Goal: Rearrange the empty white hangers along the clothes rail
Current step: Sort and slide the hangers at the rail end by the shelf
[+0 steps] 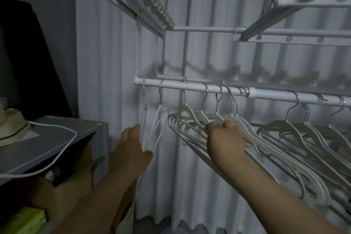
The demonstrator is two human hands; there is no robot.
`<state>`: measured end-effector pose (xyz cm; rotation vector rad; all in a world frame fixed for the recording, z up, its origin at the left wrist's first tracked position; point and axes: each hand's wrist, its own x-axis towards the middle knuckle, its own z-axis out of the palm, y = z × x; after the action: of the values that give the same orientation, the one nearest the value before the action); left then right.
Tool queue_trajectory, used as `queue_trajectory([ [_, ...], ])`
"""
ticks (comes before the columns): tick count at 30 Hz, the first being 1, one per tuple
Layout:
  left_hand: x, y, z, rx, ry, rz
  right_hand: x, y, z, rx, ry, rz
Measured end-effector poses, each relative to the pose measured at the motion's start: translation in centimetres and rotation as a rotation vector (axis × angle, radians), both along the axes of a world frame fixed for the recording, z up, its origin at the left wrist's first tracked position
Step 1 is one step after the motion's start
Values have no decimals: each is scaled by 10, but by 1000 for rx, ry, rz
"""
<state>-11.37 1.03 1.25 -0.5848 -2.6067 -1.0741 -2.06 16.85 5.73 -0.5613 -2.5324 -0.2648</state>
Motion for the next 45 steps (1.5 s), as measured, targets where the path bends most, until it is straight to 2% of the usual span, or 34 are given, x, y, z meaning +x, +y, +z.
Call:
queue_trajectory([
  [3,1,-4,-10,79,-143,-68,-12,-2,4,-85,-55,69],
  [5,-1,-9,-15,121,-179,-51,-22,-4,8,-67,-87,64],
  [14,3,-39,-17,151,-89,65,-41,2,-3,-208,-395,-2],
  [16,6,-45,-20,113,-7,100,-33,4,-4,-257,-457,-17],
  [19,16,-54,-23,83,259,193,-14,13,-2,-414,-465,52],
  [22,33,-62,-23,101,466,122,20,15,2,-525,-524,173],
  [23,41,-63,-23,103,467,50,31,15,2,-533,-550,202],
  [26,68,-62,-29,138,253,-206,60,8,0,-582,-576,285],
  [28,79,-64,-42,83,199,-290,77,6,-5,-651,-540,366],
  [31,92,-69,-61,43,82,-302,100,8,-9,-823,-446,497],
  [37,117,-83,-63,-40,-219,-362,125,9,-12,-1018,-371,633],
  [40,118,-97,-66,9,-273,-360,126,3,-17,-1041,-376,616],
  [42,119,-107,-64,3,-298,-342,124,-5,-19,-986,-393,562],
  [43,119,-111,-63,25,-316,-346,122,-8,-21,-959,-365,543],
  [45,121,-116,-57,62,-307,-333,116,-13,-23,-914,-181,499],
])
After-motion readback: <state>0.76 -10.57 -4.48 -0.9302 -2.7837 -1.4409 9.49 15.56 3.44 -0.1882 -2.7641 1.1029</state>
